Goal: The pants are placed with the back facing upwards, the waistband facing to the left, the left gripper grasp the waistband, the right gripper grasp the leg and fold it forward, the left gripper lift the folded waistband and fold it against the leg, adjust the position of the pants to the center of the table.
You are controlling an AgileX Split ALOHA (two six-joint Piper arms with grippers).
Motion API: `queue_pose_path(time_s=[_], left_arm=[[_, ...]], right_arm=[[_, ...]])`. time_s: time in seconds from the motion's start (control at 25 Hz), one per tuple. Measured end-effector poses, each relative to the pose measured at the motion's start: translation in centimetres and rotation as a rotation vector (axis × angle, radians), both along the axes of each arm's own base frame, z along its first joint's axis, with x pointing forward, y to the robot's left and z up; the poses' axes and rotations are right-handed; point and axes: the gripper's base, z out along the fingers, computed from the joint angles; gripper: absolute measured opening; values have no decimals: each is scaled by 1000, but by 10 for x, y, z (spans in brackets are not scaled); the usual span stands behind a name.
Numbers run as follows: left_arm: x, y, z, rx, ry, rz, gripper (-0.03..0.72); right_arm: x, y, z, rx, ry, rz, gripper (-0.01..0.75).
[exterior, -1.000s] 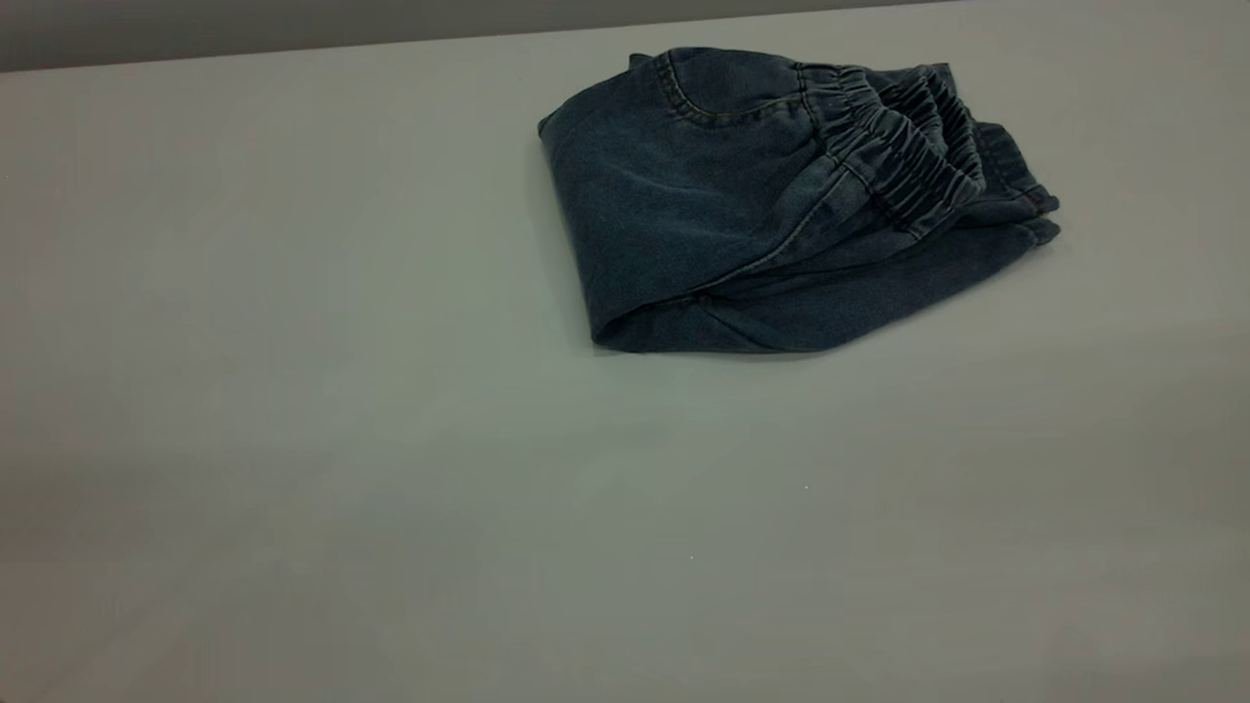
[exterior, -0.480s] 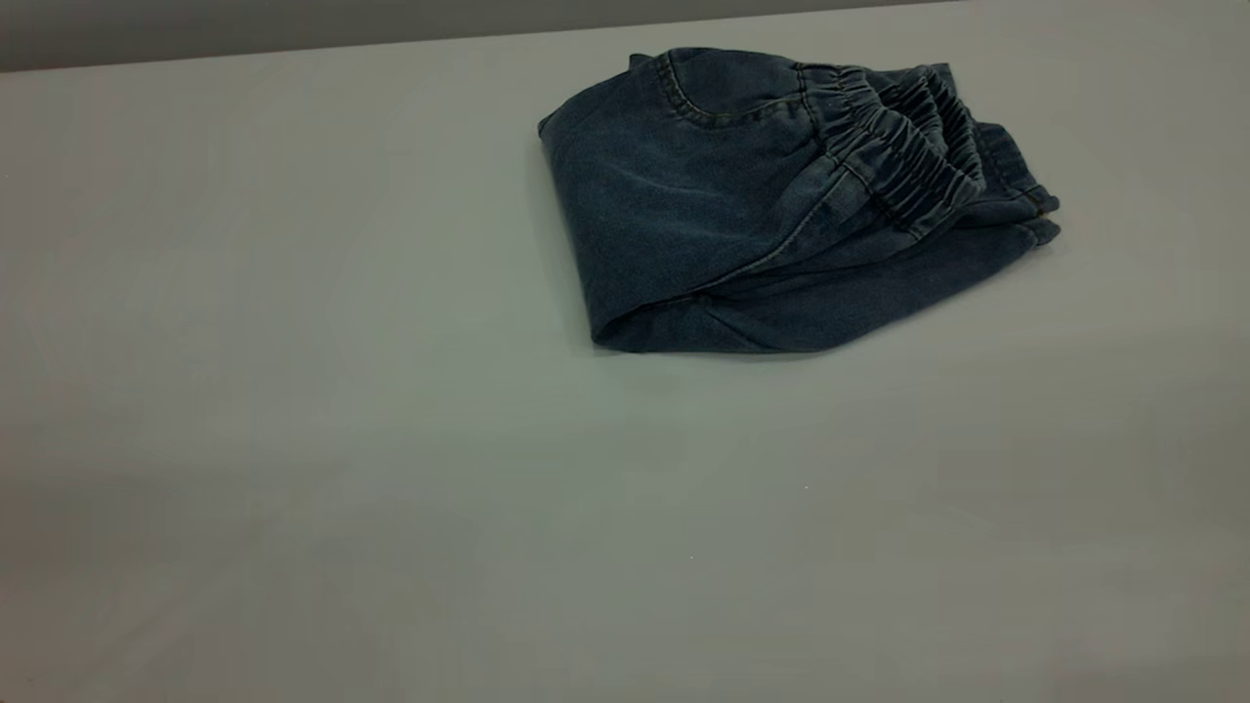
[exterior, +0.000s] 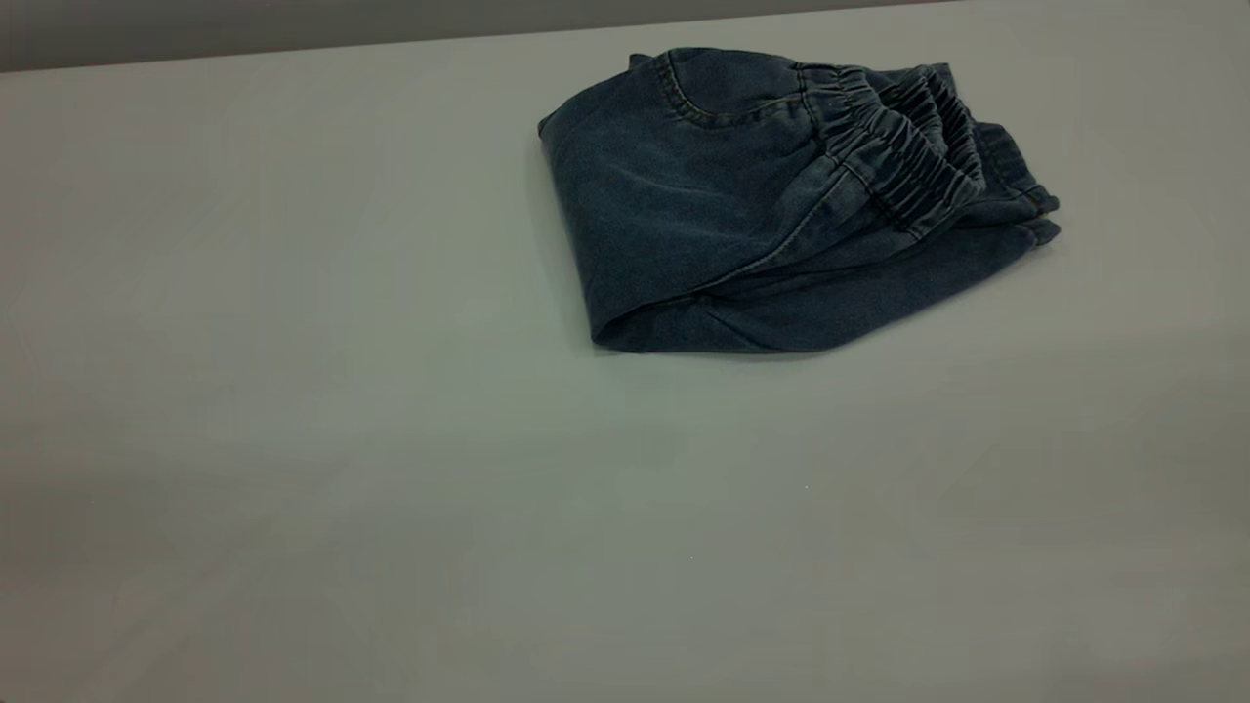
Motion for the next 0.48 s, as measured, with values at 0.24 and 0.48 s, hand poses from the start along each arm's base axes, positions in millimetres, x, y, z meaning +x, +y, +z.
queue_pose_path(time_s=[0.24,0.48], left_arm=[[-3,5,1,-17,-23,84,590],[-12,14,2,-53,-96,310,590]], right_arm=[[0,0,0,-1,0,-1,465],[0,0,0,-1,0,-1,465]])
